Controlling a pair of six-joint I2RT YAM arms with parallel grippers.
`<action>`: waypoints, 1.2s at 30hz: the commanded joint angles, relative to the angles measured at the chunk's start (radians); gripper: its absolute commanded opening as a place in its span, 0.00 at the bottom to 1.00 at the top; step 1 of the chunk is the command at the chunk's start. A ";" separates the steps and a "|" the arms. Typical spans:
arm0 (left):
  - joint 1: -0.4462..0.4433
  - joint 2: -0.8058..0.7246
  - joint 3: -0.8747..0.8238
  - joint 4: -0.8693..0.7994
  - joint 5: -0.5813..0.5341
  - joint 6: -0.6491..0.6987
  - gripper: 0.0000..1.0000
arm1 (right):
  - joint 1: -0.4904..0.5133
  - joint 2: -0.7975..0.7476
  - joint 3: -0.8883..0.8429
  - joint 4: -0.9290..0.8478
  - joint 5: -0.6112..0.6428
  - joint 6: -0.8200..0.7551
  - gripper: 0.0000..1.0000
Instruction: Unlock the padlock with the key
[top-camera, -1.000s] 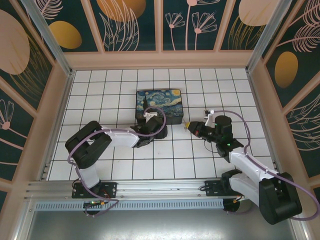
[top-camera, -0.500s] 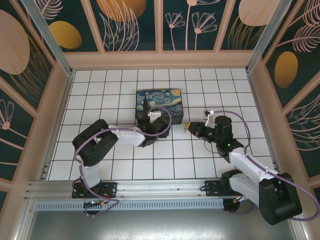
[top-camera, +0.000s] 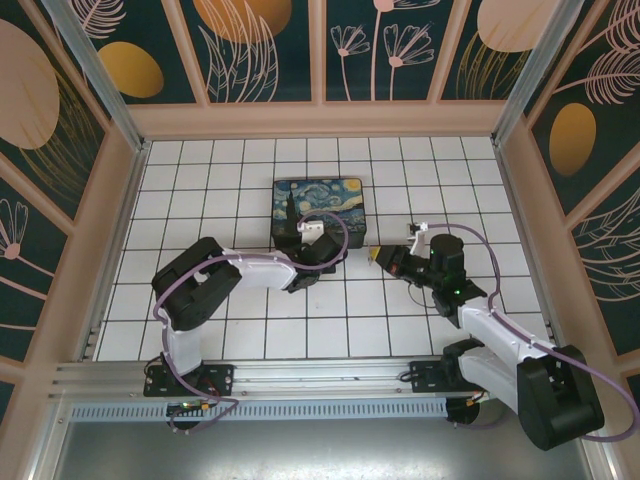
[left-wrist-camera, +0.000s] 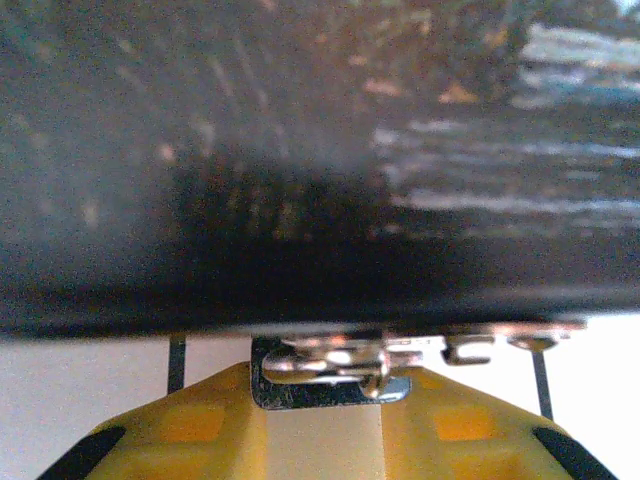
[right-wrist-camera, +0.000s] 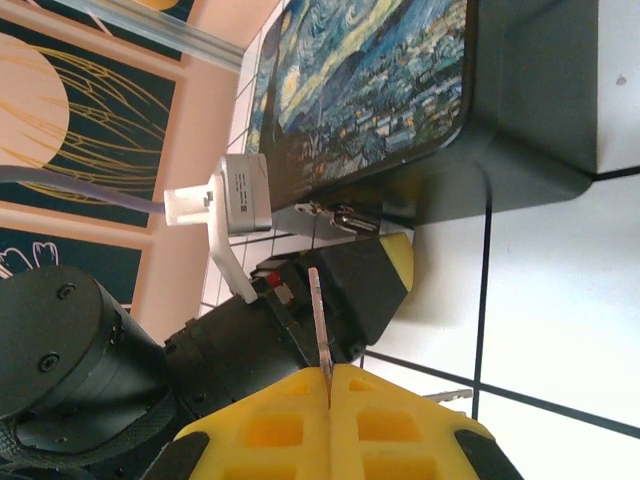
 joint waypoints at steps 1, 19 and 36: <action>-0.004 0.012 0.026 -0.048 -0.030 -0.007 0.27 | -0.005 -0.026 -0.019 0.029 -0.015 0.003 0.03; -0.032 -0.230 0.194 -0.541 0.064 -0.009 0.22 | -0.006 -0.138 0.064 -0.220 0.045 -0.105 0.03; -0.086 -0.167 0.575 -0.973 0.042 -0.096 0.38 | -0.006 -0.191 0.153 -0.344 0.028 -0.144 0.04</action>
